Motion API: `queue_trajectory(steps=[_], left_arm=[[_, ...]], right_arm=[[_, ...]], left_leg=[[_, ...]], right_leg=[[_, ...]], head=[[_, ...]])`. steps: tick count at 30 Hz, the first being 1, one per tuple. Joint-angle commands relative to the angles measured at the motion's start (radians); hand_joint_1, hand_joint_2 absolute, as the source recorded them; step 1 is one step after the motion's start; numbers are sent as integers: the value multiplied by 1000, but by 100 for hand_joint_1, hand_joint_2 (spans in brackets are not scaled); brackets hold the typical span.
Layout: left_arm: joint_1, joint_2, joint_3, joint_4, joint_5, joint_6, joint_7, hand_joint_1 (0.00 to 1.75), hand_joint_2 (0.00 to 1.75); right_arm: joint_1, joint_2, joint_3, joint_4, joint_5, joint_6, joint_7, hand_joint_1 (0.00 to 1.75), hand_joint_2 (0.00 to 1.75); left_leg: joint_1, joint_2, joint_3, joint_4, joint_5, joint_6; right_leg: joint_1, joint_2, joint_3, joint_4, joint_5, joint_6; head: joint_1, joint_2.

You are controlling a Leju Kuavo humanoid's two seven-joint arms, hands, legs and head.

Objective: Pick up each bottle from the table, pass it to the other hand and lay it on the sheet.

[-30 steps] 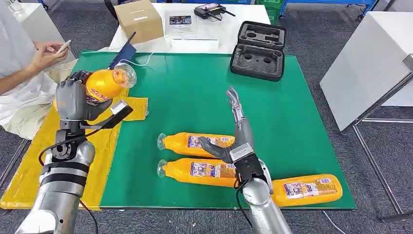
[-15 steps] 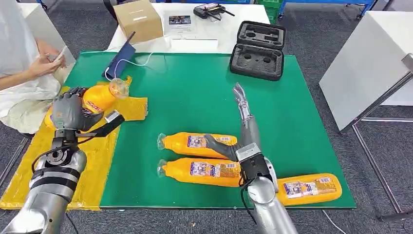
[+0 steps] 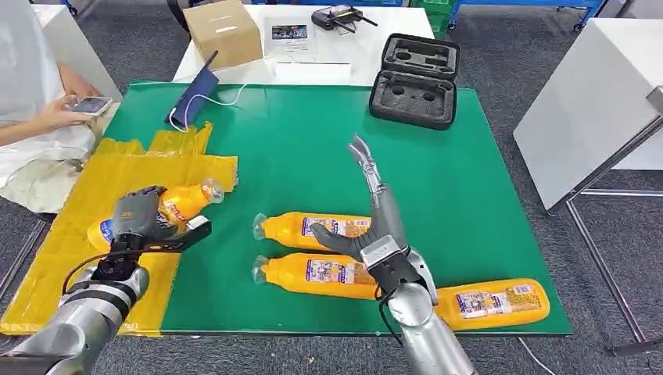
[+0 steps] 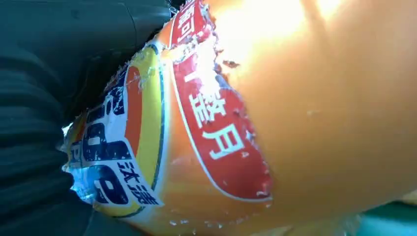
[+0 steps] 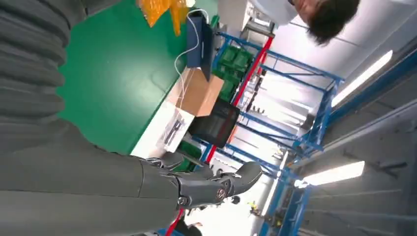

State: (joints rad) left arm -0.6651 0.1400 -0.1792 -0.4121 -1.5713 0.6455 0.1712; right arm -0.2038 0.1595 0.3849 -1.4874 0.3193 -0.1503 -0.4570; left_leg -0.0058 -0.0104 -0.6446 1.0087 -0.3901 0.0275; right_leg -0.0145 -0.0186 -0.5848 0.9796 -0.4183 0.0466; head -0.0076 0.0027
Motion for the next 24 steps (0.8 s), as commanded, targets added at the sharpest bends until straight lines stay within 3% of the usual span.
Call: queue_trajectory(steps=[1, 2, 3, 4, 20, 24], left_arm=[[-16, -4, -178, 161, 0, -55, 51, 175, 175], [-6, -2, -179, 157, 0, -41, 58, 175, 175], [-4, -2, -192, 162, 0, -27, 65, 21, 175], [0, -2, -211, 163, 0, -17, 77, 0, 175], [-7, -15, -244, 166, 0, 42, 111, 0, 175], [25, -6, -255, 72, 0, 53, 126, 0, 175]], right_arm=[[-60, -23, 51, 96, -8, 8, -2, 0, 175], [-59, -23, 53, 99, -8, 8, -2, 0, 175], [-61, -25, 58, 106, -14, 17, 1, 0, 175], [-64, -25, 60, 115, -16, 20, 1, 0, 175], [-71, -27, 78, 145, -16, 27, 1, 0, 175], [-77, -24, 86, 165, -18, 30, 4, 0, 175]], left_leg=[[1, 3, 6, -1, -2, -2], [0, 2, 4, -1, -1, -1], [1, 4, 7, -1, -2, -2], [0, 3, 6, -1, -1, -1], [1, 2, 7, -1, -1, -2], [1, 3, 8, -1, -2, -2]], right_leg=[[1, 3, 6, -1, -1, -2], [0, 2, 3, -1, 0, -1], [1, 4, 6, -2, -1, -2], [0, 4, 5, -1, 0, -1], [1, 3, 7, -1, -1, -2], [1, 3, 8, -1, -1, -2]], head=[[0, 0], [0, 0], [0, 0], [0, 0], [0, 0], [0, 0]])
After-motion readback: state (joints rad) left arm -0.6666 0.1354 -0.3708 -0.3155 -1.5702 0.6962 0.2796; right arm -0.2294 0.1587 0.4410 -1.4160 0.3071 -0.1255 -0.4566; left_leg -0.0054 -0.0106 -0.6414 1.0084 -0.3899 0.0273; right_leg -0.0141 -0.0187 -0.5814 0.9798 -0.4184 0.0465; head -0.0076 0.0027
